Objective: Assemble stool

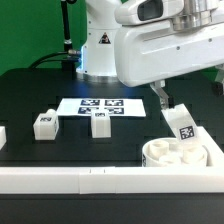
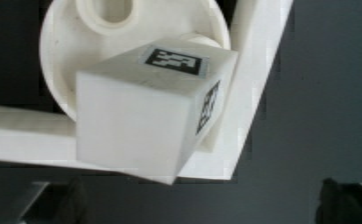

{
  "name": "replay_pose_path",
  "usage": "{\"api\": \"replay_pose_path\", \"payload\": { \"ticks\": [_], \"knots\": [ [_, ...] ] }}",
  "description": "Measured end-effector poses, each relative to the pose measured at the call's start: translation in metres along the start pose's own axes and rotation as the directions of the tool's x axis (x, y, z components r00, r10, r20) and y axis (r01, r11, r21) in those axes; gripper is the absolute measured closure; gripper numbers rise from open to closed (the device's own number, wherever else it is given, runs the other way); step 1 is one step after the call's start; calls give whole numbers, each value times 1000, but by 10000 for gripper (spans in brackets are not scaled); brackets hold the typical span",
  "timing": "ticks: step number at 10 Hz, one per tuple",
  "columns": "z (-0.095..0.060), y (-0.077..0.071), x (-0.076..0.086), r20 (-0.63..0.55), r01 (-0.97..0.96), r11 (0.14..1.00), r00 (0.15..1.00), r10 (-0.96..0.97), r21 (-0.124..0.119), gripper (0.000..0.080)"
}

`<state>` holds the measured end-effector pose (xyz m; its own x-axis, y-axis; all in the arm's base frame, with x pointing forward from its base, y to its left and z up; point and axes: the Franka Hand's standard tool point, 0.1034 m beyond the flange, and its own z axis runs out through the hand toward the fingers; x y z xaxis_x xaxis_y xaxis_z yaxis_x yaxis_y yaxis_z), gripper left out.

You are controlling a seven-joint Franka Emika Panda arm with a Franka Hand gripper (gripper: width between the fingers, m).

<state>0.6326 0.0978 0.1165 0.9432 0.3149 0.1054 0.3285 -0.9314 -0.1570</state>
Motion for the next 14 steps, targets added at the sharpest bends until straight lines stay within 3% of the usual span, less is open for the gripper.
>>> {"api": "replay_pose_path", "payload": {
  "ticks": [1, 2, 3, 6, 8, 10, 12, 14],
  "knots": [
    [0, 1, 0, 2, 121, 993, 993, -121, -11, 151],
    [-2, 5, 3, 8, 342, 938, 940, -342, -48, 151],
    [-3, 7, 3, 28, 529, 846, 848, -529, -56, 151],
    [5, 8, -6, 56, 754, 657, 657, -752, -28, 151],
    [4, 12, -6, 67, 822, 569, 569, -820, -26, 151],
    [6, 12, -7, 68, 820, 572, 572, -817, -24, 151],
    [19, 6, -10, 82, 820, 572, 571, -817, -12, 151],
    [33, 2, -10, 74, 808, 589, 588, -805, -18, 151]
  ]
}}
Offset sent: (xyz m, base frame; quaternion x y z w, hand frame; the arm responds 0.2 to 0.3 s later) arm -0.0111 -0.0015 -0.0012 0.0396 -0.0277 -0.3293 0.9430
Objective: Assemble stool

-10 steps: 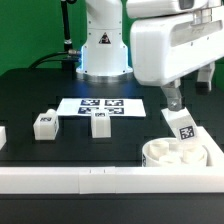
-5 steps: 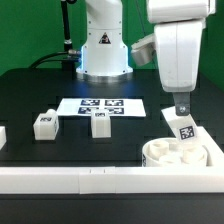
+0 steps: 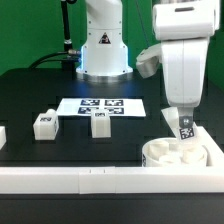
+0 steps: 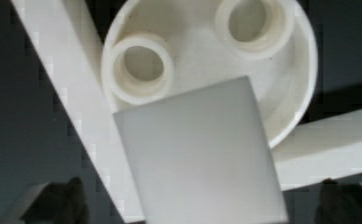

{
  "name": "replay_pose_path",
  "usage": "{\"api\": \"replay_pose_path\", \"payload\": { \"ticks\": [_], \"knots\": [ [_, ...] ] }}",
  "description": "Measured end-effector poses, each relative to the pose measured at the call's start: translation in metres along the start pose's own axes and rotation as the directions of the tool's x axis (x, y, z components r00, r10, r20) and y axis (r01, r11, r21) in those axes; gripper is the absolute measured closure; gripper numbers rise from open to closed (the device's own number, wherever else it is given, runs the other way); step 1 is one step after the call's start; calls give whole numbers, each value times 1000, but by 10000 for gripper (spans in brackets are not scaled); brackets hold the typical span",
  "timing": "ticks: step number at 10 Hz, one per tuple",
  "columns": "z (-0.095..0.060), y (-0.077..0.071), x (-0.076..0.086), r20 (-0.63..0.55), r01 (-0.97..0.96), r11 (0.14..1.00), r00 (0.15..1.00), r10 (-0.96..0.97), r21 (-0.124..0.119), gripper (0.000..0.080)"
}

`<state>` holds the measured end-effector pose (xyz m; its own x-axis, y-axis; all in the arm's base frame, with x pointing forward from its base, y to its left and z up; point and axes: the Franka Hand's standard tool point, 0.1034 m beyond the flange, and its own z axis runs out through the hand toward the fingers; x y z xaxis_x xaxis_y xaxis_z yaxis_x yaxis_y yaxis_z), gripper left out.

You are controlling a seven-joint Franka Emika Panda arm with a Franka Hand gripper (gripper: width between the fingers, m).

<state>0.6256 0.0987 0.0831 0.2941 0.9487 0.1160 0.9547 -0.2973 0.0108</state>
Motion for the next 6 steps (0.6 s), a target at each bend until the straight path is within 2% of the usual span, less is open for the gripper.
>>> {"api": "replay_pose_path", "payload": {
  "ticks": [3, 5, 6],
  "knots": [
    [5, -1, 2, -6, -2, 1000, 1000, 2, -4, 151],
    [5, -1, 2, -6, -35, 999, 999, 35, -3, 407],
    [5, -1, 2, -6, -43, 999, 999, 43, -4, 407]
  ]
}}
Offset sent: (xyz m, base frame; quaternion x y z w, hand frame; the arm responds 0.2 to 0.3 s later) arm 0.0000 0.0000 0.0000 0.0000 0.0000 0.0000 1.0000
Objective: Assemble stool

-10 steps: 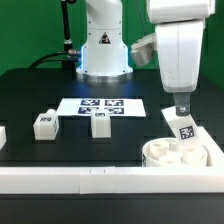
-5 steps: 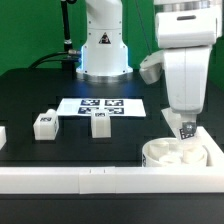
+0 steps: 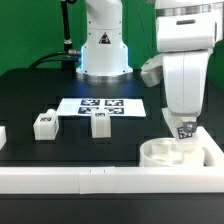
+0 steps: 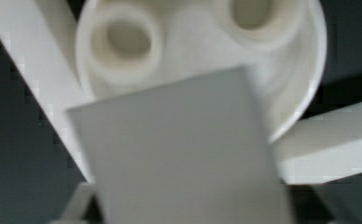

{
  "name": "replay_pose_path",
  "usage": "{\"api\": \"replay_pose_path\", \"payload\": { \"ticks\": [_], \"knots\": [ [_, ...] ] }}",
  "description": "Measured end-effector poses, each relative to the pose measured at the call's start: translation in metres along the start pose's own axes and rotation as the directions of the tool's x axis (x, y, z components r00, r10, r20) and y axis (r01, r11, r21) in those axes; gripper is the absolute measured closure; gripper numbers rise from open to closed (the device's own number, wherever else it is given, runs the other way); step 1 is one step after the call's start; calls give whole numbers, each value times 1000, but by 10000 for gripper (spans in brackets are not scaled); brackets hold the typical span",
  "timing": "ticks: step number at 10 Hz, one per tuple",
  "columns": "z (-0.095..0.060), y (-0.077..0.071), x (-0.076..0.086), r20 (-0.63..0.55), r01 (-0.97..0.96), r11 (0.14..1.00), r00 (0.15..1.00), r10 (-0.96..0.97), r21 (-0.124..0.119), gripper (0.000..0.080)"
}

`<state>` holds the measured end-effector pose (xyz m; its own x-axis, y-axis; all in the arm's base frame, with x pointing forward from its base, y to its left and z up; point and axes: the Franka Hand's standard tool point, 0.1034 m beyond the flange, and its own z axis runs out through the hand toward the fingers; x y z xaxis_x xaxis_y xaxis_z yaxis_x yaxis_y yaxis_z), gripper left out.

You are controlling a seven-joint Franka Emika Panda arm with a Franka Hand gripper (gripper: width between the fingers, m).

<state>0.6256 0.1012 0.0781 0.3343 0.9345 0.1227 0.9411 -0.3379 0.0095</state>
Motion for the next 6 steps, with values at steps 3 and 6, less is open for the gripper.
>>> {"api": "replay_pose_path", "payload": {
  "ticks": [3, 6],
  "knots": [
    [0, 0, 0, -1, -229, 973, 973, 229, 1, 465],
    [0, 0, 1, -2, -410, 912, 912, 410, 3, 465]
  ]
}}
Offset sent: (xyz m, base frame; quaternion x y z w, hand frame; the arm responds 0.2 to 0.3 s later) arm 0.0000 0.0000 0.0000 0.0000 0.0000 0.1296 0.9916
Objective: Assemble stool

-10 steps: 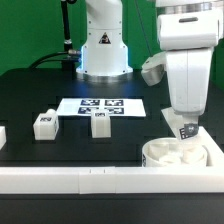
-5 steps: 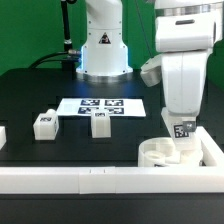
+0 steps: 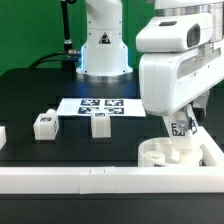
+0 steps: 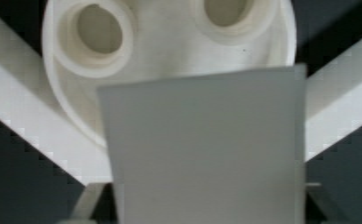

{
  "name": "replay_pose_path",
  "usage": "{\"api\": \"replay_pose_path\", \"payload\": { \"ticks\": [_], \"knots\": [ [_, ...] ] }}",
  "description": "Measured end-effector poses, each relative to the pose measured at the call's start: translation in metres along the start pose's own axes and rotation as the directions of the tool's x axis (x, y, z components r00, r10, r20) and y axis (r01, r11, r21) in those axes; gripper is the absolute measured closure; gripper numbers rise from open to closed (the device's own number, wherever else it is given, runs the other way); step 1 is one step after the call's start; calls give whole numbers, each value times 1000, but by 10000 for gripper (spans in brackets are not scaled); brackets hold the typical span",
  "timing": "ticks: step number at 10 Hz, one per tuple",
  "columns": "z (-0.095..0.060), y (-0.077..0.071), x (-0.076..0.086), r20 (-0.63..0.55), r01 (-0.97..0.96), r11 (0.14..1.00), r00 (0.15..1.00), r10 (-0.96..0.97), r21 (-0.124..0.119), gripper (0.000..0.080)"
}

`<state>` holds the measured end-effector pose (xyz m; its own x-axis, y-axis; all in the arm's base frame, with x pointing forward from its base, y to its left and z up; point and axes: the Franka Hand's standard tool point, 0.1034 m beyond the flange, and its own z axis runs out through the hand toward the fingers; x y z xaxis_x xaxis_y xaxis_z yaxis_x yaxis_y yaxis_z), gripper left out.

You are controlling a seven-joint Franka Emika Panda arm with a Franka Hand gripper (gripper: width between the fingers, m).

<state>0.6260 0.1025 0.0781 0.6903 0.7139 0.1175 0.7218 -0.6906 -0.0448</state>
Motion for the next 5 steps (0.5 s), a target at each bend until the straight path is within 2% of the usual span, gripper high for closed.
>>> {"api": "replay_pose_path", "payload": {
  "ticks": [3, 5],
  "knots": [
    [1, -3, 19, 10, -376, 926, 926, 376, 8, 463],
    [3, 2, 27, 9, -597, 803, 803, 596, 1, 463]
  ]
}}
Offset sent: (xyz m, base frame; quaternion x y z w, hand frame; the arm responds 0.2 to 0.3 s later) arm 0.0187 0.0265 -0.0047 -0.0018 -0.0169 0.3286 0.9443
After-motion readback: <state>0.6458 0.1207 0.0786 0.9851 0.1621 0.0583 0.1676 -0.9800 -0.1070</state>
